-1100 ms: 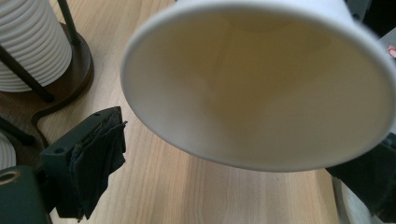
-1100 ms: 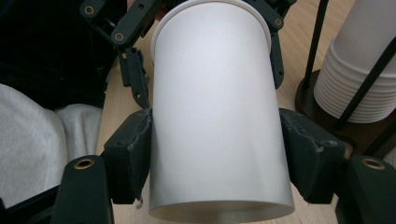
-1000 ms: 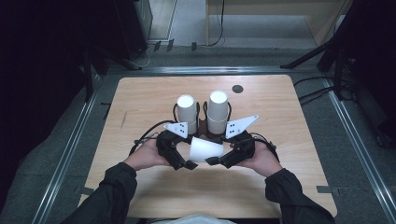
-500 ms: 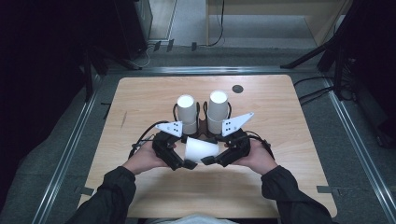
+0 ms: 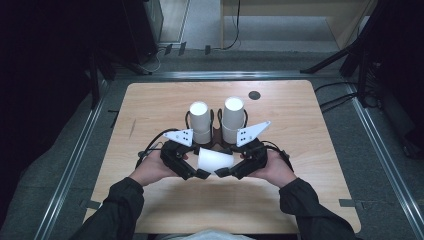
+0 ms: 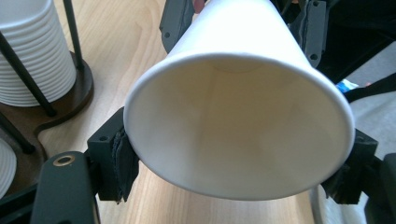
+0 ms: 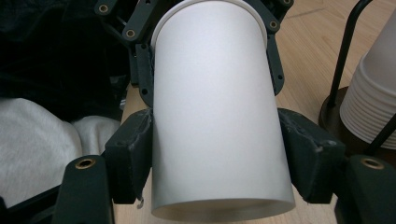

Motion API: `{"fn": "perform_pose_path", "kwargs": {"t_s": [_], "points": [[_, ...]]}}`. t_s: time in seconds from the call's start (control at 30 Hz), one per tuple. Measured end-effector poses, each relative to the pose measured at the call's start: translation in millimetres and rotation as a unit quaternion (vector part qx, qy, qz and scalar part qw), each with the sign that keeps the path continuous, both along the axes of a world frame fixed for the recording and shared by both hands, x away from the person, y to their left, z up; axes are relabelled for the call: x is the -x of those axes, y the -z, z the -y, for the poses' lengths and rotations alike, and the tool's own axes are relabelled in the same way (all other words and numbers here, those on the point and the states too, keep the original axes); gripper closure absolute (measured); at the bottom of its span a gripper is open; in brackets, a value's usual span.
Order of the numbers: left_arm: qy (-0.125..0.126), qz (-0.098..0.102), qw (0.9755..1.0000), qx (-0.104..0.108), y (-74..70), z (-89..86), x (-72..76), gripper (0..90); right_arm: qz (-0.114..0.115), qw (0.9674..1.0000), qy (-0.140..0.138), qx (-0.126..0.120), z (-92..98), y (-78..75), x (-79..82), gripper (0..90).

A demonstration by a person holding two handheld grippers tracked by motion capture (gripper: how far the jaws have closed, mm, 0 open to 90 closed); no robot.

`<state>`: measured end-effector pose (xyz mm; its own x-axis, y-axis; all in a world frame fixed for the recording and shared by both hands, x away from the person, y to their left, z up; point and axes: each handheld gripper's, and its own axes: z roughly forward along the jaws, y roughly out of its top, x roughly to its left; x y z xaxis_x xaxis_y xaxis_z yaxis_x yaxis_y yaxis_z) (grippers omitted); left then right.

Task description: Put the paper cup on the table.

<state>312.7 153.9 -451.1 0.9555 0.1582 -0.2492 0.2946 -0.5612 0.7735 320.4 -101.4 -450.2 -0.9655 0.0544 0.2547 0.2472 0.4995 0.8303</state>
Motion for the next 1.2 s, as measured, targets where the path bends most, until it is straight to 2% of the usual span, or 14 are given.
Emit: {"fn": "perform_pose_path", "kwargs": {"t_s": [0.1,0.33,0.63,0.73,0.83,1.0,1.2], "points": [[0.000,0.003,1.0000,-0.007,-3.2,-3.1,-0.6,20.7,0.003,0.9999,0.012,0.006,-1.2,-0.6,0.4,21.5],[-0.004,0.006,0.9991,-0.041,-8.9,-6.1,-4.6,20.7,0.008,0.9995,0.017,0.026,0.4,3.2,1.6,21.0],[0.006,0.012,0.9963,-0.085,-16.6,3.2,-10.6,20.5,0.023,0.9978,0.029,0.055,3.4,10.3,6.6,21.2],[0.022,0.006,0.9951,-0.096,-18.5,6.7,-12.1,20.5,0.034,0.9963,0.041,0.068,5.8,11.3,8.3,22.4],[0.030,0.006,0.9944,-0.101,-20.4,11.4,-12.9,20.5,0.033,0.9960,0.045,0.069,8.8,11.9,9.8,22.5],[0.029,0.008,0.9909,-0.131,-18.1,19.8,-16.5,20.5,0.035,0.9950,0.049,0.079,11.4,14.4,12.5,22.5],[0.049,0.010,0.9867,-0.155,-15.0,32.8,-17.6,20.4,0.046,0.9939,0.046,0.090,12.9,19.2,15.6,22.9]]}}
